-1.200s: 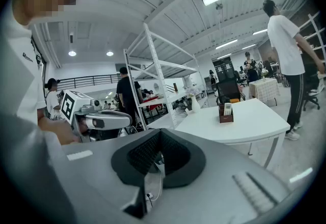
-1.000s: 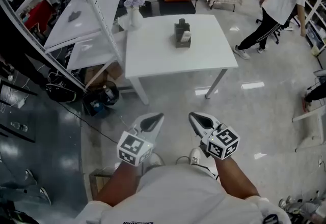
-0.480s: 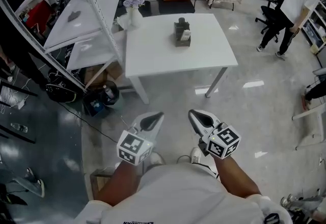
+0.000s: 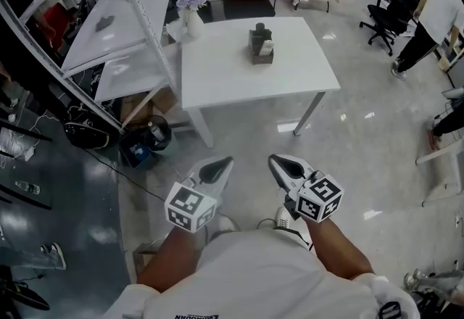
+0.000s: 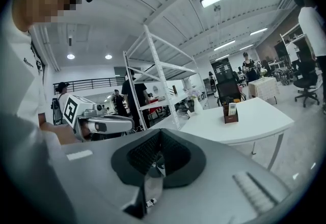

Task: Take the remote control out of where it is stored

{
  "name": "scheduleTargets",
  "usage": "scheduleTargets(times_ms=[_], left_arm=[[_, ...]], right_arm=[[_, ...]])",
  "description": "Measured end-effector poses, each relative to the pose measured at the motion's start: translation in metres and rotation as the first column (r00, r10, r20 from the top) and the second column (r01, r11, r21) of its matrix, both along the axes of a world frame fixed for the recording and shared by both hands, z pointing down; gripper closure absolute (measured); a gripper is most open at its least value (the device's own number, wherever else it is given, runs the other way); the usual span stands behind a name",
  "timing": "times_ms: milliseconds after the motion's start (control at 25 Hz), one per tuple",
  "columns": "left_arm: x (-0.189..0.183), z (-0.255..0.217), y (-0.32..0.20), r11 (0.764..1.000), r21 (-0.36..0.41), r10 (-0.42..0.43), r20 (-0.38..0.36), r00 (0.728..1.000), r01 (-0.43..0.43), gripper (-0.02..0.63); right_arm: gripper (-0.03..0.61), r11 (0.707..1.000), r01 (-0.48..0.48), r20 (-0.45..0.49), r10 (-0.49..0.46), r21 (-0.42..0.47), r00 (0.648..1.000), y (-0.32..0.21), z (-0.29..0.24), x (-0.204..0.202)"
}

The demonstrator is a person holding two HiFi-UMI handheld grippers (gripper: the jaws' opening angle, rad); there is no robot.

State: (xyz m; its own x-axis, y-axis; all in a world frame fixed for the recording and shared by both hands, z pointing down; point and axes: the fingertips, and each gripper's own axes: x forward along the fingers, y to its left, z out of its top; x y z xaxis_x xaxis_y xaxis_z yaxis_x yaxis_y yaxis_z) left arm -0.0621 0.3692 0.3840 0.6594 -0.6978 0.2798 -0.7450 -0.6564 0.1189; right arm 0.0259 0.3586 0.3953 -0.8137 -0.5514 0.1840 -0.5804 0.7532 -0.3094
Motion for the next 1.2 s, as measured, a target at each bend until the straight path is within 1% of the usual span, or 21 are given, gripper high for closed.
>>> scheduleTargets(times_ms=[160,320,440,560,800,1040,1200], left_arm=[[-0.021,0.001,0.003,1.000,0.010,0.016,0.012,1.000,-0.016,0.612],[-0.038,0.006,0.013,0.998,0.011,0.054,0.028,0.998,-0.055,0.612],[-0.050,0.015,0.020,0.997,0.002,0.078,0.036,0.996,-0.078,0.612],[-0.059,0.019,0.025,0.996,-0.012,0.085,0.029,0.996,-0.085,0.612],[-0.066,0.020,0.029,0.995,-0.015,0.099,0.014,0.995,-0.099,0.612],[-0.066,0.024,0.021,0.996,-0.022,0.089,-0.007,0.996,-0.090,0.612],[-0.062,0.021,0.009,0.996,-0.035,0.077,-0.037,0.996,-0.079,0.612]], right_arm=[[0.572,1.000,-0.022,-0.004,0.022,0.001,1.000,0.005,0.001,-0.021],[0.572,0.997,-0.073,0.005,0.073,-0.004,0.997,0.013,0.002,-0.038],[0.572,0.994,-0.110,0.008,0.110,-0.010,0.994,0.024,0.006,-0.046],[0.572,0.991,-0.133,-0.003,0.133,-0.023,0.991,0.033,0.010,-0.051],[0.572,0.984,-0.175,-0.008,0.175,-0.043,0.985,0.033,0.013,-0.052],[0.572,0.983,-0.177,-0.018,0.177,-0.042,0.984,0.025,0.014,-0.051],[0.572,0.984,-0.175,-0.007,0.174,-0.044,0.985,0.012,0.014,-0.048]])
